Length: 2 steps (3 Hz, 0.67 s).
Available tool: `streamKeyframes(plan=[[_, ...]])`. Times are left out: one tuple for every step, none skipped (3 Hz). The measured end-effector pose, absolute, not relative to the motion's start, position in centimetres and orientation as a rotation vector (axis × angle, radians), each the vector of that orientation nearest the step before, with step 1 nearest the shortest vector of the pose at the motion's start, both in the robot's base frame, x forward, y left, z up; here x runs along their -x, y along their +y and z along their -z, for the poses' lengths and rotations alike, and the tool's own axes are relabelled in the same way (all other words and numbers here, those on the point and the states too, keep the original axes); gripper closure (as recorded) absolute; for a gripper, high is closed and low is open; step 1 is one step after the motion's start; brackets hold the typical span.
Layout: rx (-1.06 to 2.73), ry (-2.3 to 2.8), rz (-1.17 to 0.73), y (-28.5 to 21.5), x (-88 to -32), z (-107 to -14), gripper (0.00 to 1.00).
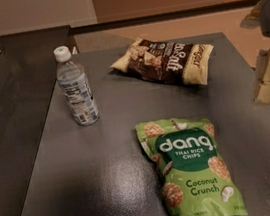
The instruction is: Move green rice chip bag near brown chip bag
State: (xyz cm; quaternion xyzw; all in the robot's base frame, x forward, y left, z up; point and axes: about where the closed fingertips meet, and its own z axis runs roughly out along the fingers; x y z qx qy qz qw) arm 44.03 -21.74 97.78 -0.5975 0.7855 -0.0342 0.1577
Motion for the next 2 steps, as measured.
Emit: streamKeyframes(plan=[[1.691,2.295,0.038,-21.8,-43.0,-97.2,0.0],[1.653,2.347,-0.007,-21.4,-41.3,-96.3,0.0]])
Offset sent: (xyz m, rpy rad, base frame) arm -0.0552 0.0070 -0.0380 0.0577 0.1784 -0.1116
